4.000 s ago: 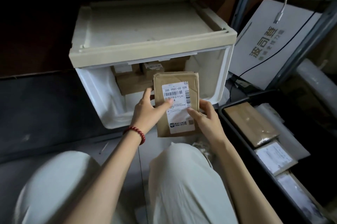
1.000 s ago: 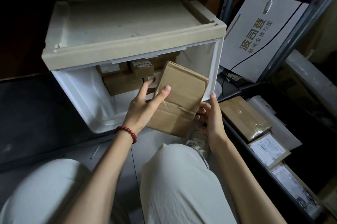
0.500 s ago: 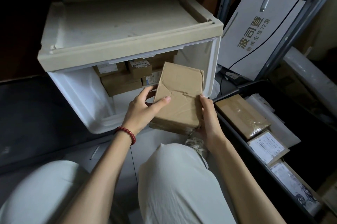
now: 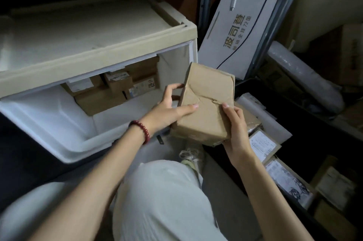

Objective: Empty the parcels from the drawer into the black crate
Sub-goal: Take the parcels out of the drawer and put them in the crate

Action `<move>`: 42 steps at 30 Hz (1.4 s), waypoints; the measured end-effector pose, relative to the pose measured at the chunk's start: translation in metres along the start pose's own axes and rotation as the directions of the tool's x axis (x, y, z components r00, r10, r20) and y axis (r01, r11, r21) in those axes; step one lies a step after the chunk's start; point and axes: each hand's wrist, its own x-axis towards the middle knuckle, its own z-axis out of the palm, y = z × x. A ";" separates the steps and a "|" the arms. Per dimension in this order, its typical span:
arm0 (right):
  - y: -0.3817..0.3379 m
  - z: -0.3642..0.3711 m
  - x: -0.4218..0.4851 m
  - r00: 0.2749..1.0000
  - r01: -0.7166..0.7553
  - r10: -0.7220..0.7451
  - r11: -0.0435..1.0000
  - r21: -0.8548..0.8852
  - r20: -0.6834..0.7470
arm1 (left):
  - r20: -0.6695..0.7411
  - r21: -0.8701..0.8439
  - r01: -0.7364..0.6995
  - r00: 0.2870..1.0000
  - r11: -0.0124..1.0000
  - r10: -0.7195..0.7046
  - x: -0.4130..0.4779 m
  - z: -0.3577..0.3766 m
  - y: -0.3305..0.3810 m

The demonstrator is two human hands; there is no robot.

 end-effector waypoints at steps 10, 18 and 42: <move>-0.057 -0.088 0.010 0.933 0.209 -0.176 0.975 0.075 -0.314 | 0.141 0.257 -0.170 0.981 0.951 0.137 0.085 0.114 0.091; -0.057 -0.208 0.014 0.775 0.070 -0.194 0.972 -0.223 -0.602 | 0.337 0.196 -0.233 0.928 0.952 0.158 0.116 0.243 0.088; -0.032 -0.356 -0.023 0.701 -0.414 -0.339 0.522 -0.746 -0.627 | 0.672 0.157 -0.111 0.740 0.981 -0.024 0.114 0.441 0.017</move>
